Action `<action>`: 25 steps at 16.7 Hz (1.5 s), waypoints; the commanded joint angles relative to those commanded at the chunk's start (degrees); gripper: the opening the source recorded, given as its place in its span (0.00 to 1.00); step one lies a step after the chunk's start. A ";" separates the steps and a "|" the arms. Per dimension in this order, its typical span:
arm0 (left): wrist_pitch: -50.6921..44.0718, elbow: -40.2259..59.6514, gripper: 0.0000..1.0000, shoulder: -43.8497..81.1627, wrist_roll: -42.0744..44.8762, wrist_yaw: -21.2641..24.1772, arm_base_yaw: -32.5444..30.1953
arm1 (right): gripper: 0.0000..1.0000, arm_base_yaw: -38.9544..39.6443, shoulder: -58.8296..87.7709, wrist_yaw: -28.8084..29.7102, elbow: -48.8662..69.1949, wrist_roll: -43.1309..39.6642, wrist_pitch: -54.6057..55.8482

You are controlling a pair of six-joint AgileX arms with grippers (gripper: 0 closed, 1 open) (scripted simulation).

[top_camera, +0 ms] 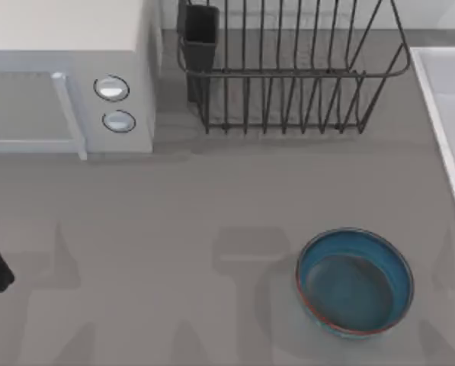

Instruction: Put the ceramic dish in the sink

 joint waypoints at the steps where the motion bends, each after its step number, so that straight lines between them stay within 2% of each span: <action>1: 0.00 0.00 1.00 0.00 0.00 0.00 0.00 | 1.00 0.00 0.00 0.00 0.00 0.00 0.00; 4: 0.00 0.00 1.00 0.00 0.00 0.00 0.00 | 1.00 0.71 1.94 0.04 1.88 0.91 -1.86; 8: 0.00 0.00 1.00 0.00 0.00 0.00 0.00 | 1.00 4.08 12.95 0.27 12.30 5.42 -11.67; 19: 0.00 0.00 1.00 0.00 0.00 0.00 0.00 | 1.00 19.70 75.50 -0.06 57.17 22.03 -54.01; 25: 0.00 0.00 1.00 0.00 0.00 0.00 0.00 | 1.00 25.25 91.44 0.00 69.55 25.96 -67.47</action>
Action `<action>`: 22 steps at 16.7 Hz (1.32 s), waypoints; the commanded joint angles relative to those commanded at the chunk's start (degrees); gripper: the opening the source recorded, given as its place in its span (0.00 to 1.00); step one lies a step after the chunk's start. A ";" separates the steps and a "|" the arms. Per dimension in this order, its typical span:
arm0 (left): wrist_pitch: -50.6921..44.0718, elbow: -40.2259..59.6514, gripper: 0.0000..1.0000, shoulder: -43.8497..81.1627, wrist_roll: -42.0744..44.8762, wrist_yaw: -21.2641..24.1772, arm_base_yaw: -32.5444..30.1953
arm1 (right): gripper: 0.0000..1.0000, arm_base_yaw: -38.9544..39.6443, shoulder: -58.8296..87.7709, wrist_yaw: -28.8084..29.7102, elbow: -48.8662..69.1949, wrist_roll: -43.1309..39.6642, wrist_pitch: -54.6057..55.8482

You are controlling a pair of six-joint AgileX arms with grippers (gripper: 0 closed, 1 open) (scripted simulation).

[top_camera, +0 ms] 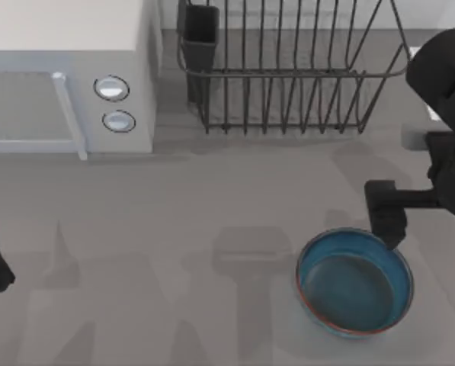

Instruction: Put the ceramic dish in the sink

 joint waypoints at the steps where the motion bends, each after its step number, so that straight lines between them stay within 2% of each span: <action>1: 0.00 0.00 1.00 0.00 0.00 0.00 0.00 | 1.00 0.25 0.60 0.02 0.59 0.16 -0.58; 7: 0.00 0.00 1.00 0.00 0.00 0.00 0.00 | 1.00 0.09 0.87 0.01 -0.30 0.09 0.41; 15: 0.00 0.00 1.00 0.00 0.00 0.00 0.00 | 1.00 0.41 7.25 0.03 -13.05 0.41 20.12; 21: 0.00 0.00 1.00 0.00 0.00 0.00 0.00 | 1.00 0.48 8.27 0.03 -15.10 0.50 22.72; 22: 0.00 0.00 1.00 0.00 0.00 0.00 0.00 | 0.92 0.48 8.27 0.03 -15.10 0.50 22.72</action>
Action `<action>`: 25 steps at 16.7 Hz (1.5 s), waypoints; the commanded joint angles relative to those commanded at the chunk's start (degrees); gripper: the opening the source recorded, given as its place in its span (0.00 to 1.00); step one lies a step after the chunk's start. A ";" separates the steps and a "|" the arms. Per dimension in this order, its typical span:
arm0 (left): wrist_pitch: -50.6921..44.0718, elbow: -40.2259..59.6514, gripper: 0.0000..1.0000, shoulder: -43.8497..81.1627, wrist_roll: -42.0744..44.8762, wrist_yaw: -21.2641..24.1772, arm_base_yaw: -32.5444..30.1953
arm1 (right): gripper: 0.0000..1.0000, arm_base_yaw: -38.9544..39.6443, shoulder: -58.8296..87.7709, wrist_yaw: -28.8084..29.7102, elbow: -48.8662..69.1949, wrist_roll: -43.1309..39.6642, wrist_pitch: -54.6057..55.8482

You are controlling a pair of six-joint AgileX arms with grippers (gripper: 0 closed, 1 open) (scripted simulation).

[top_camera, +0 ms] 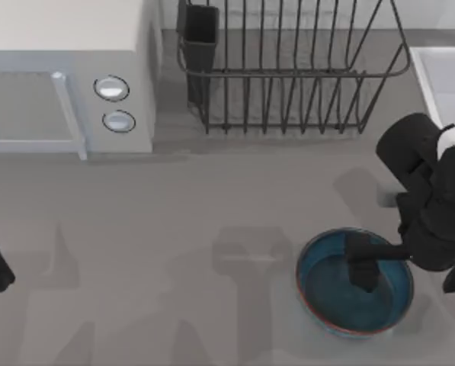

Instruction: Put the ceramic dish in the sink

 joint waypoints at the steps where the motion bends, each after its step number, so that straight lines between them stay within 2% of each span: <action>1: 0.00 0.00 1.00 0.00 0.00 0.00 0.00 | 0.85 0.00 0.00 0.00 0.00 0.00 0.00; 12: 0.00 0.00 1.00 0.00 0.00 0.00 0.00 | 0.02 0.00 0.00 0.00 0.00 0.00 0.00; 22: 0.00 0.00 1.00 0.00 0.00 0.00 0.00 | 0.00 0.00 -0.12 0.02 0.17 0.00 -0.19; 25: 0.00 0.00 1.00 0.00 0.00 0.00 0.00 | 0.00 0.12 -0.71 0.05 3.96 0.02 -4.25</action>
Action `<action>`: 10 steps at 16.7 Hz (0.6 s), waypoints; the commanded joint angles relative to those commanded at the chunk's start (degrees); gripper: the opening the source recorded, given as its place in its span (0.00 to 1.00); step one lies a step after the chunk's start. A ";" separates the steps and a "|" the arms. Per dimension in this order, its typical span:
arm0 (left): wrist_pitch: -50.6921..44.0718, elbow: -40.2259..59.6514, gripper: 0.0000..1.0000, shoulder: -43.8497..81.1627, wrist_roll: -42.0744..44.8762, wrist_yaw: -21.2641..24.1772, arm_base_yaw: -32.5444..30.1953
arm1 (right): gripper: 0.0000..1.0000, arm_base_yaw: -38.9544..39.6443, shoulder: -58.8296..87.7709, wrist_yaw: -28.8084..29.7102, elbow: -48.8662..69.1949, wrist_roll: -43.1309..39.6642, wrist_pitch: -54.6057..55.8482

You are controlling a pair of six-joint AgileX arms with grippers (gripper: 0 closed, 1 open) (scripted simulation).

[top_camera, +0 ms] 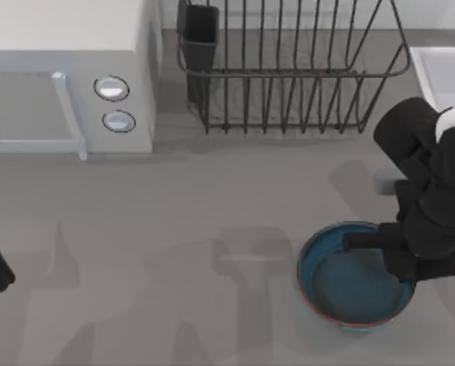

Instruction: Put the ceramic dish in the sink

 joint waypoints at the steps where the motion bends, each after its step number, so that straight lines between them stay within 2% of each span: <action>1: 0.00 0.00 1.00 0.00 0.00 0.00 0.00 | 0.00 -0.03 -0.47 0.00 2.08 0.03 -2.57; 7: 0.00 0.00 1.00 0.00 0.00 0.00 0.00 | 0.00 -0.30 -4.71 -0.04 16.71 -0.17 -23.56; 10: 0.00 0.00 1.00 0.00 0.00 0.00 0.00 | 0.00 -0.45 -6.89 -0.04 21.86 -0.44 -29.55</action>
